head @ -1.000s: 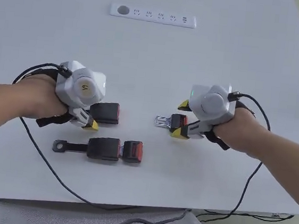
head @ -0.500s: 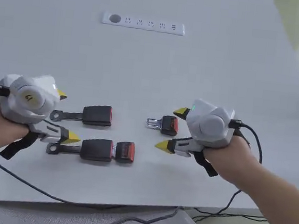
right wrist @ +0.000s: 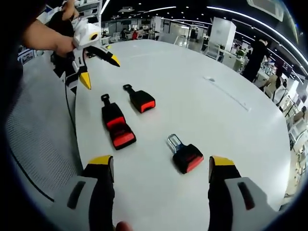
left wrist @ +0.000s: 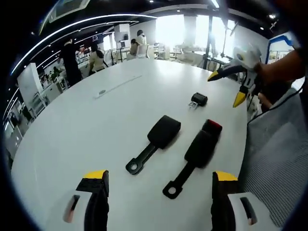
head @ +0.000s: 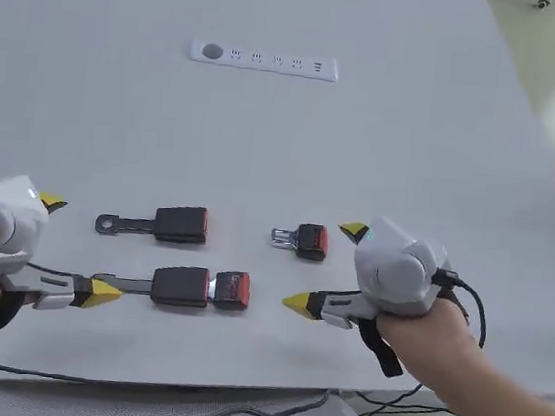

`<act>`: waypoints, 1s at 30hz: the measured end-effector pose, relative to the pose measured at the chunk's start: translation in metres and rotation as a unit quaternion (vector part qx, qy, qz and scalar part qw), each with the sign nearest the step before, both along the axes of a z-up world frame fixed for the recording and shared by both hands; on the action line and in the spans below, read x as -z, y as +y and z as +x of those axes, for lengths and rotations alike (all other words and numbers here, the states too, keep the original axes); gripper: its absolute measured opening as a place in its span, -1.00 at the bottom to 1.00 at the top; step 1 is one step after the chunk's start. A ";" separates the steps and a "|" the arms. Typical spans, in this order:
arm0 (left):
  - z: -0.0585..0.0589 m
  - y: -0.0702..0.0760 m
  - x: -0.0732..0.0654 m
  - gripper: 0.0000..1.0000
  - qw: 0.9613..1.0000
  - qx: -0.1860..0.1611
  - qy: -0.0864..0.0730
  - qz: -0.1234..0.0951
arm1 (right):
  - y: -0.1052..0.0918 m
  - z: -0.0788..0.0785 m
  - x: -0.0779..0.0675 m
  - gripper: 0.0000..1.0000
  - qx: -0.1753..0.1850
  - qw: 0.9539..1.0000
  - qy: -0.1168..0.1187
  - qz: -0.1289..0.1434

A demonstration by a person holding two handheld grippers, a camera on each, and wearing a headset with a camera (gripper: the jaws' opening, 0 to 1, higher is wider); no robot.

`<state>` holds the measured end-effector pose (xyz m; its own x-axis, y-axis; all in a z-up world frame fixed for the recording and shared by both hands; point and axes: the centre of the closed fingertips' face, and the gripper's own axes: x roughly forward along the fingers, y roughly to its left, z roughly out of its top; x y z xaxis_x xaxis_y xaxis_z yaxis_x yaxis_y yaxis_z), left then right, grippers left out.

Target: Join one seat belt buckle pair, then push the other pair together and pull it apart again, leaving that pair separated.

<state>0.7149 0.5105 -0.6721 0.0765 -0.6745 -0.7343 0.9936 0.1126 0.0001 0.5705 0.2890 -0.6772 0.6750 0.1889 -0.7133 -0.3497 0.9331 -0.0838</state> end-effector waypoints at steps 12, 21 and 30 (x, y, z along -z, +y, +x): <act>0.001 0.021 0.002 1.00 0.999 -0.044 0.014 -0.019 | 0.003 -0.011 -0.001 0.91 0.033 0.999 -0.011 0.007; -0.005 0.024 0.000 1.00 0.998 -0.047 0.016 -0.028 | 0.005 -0.016 -0.002 0.99 0.043 0.999 -0.012 0.008; -0.013 0.023 0.000 1.00 0.999 -0.041 0.017 -0.027 | 0.002 -0.021 -0.006 0.99 0.053 0.998 -0.016 0.010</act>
<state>0.7017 0.5333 -0.6724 0.1085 -0.7052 -0.7007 0.9805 0.1920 -0.0415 0.5492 0.2915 -0.6712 0.7145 0.1292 -0.6876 -0.2454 0.9666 -0.0734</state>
